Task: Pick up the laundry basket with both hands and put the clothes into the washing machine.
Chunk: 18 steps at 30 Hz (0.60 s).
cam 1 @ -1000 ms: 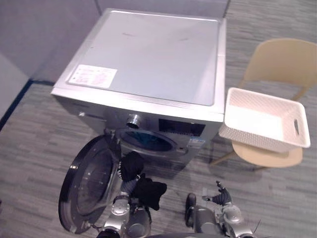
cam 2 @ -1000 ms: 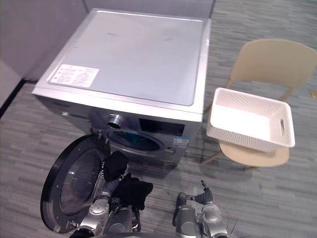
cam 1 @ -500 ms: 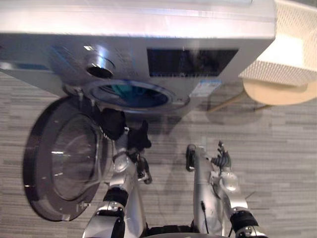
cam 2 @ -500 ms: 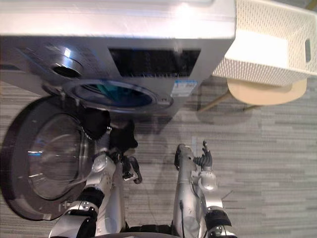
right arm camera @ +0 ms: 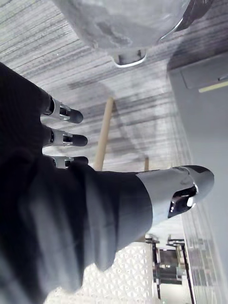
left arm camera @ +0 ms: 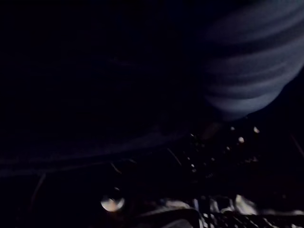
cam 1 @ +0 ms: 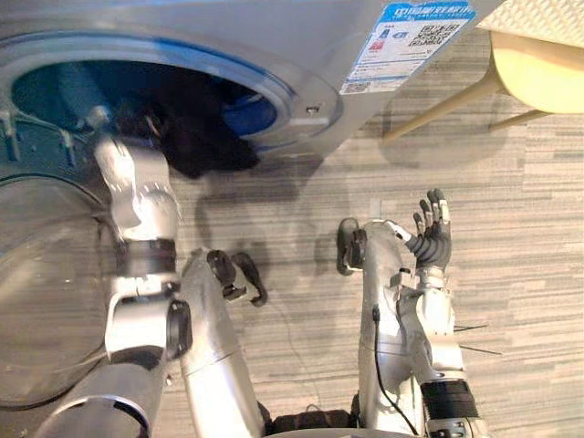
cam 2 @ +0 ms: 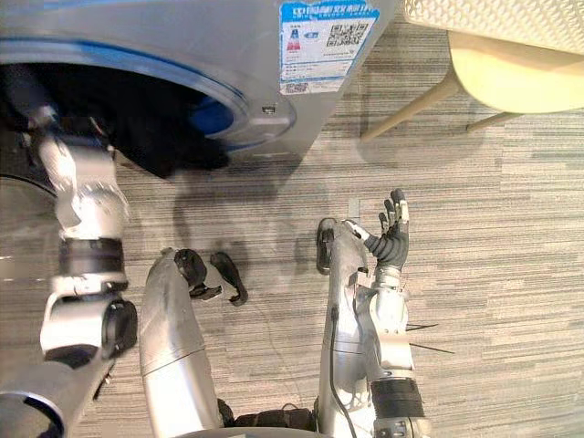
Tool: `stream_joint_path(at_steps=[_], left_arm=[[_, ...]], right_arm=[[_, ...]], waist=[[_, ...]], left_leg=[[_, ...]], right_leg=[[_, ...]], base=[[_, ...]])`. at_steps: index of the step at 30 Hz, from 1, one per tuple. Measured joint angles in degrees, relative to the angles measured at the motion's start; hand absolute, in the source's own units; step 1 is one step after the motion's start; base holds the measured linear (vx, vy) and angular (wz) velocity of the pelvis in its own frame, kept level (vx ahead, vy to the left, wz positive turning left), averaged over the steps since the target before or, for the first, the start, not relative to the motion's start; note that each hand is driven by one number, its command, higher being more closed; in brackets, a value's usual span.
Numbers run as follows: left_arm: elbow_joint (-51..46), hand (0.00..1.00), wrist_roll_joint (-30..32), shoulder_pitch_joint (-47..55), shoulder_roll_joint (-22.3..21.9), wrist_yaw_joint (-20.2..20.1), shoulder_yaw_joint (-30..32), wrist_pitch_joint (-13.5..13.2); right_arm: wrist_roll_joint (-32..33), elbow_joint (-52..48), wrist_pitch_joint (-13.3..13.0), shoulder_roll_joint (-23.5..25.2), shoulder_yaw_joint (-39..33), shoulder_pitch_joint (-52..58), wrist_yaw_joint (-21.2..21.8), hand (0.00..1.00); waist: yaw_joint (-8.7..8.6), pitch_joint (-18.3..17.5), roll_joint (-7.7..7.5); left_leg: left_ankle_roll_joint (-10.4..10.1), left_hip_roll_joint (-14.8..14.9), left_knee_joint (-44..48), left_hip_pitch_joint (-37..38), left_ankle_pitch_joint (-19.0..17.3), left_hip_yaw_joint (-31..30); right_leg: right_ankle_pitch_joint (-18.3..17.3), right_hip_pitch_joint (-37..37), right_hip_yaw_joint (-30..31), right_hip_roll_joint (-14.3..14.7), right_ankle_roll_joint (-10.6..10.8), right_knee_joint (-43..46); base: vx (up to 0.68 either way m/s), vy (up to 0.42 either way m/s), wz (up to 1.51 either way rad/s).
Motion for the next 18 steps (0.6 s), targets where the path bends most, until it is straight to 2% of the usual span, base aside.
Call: stream_joint_path(at_steps=[6,12,13,15,18], left_arm=[[1.1,1.0,1.0,-18.4,8.1,1.3,-11.2,-2.0],[2.1,1.0,3.1,-25.0,8.6,1.4,-16.7,-2.9],[2.9,0.0,4.4,-26.1,8.6,1.3,-17.4,-3.4],[3.9,0.0,6.2,-26.8,8.6,1.3,-18.3,-3.5],[8.4,0.0,12.2,-27.1,8.4,0.6,-20.6,-3.1]], right_arm=[[1.1,-3.9,-2.2,-0.2,-0.1,-0.2,3.6,0.0],[2.4,-4.4,-2.9,-1.3,-0.3,-1.2,5.0,0.0],[2.7,-4.5,-3.1,-1.3,-0.3,-1.4,5.2,0.0],[2.8,-4.8,-3.2,-1.3,-0.2,-1.4,5.2,0.0],[2.8,-4.8,-3.2,-1.3,-0.2,-1.4,5.4,0.0]], waist=[[-0.16,0.2,-0.12],[-0.23,0.5,-0.48],[-0.27,0.5,-0.48],[-0.3,0.5,-0.48],[-0.29,0.5,-0.49]], left_leg=[[0.0,0.3,2.1,-5.4,0.0,-0.6],[0.0,0.2,2.2,-8.3,0.0,-1.2],[0.0,0.2,2.1,-8.5,0.0,-1.3],[0.0,0.3,1.7,-8.6,0.0,-1.3],[0.0,0.3,1.1,-8.6,0.0,-1.3]], right_leg=[[0.0,-5.2,-0.2,0.5,0.0,1.7],[0.0,-7.5,-0.8,0.5,0.0,1.6],[0.0,-7.6,-1.0,0.5,0.0,1.5],[0.0,-7.6,-1.2,0.5,0.0,1.0],[0.0,-7.6,-1.4,0.5,0.0,0.6]], base=[[0.0,-0.002,-0.01],[0.0,0.0,0.0],[0.0,0.0,0.0],[0.0,0.0,0.0],[0.0,0.0,0.0]])
